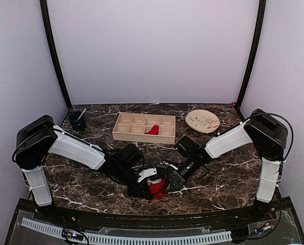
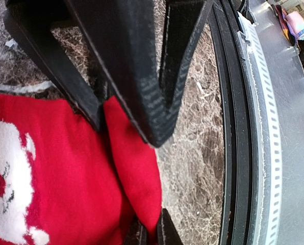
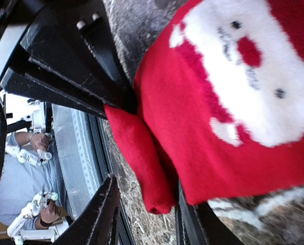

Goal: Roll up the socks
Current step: Roll the sock at the center of the board.

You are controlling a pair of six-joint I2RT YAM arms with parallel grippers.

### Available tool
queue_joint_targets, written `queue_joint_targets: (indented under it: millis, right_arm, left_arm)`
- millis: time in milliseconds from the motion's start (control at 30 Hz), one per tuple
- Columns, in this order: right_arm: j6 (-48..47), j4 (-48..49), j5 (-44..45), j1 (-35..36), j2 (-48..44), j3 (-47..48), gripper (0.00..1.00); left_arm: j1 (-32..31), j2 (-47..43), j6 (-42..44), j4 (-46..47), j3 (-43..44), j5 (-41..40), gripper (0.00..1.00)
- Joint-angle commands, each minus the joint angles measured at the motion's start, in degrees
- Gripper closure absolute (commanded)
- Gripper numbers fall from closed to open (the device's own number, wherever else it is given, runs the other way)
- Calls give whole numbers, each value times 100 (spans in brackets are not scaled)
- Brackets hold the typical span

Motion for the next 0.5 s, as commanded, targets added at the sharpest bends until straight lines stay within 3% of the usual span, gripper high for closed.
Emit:
queue_joint_targets:
  millis: [0, 333, 467]
  right_arm:
    - [111, 207, 487, -146, -207, -119, 64]
    - [265, 465, 975, -180, -805, -460, 62]
    - [251, 634, 1375, -178, -1154, -724, 53]
  left_arm:
    - [32, 98, -213, -408, -191, -55, 98]
    - [114, 105, -273, -495, -196, 301, 96]
    - [191, 158, -257, -588, -181, 568, 96]
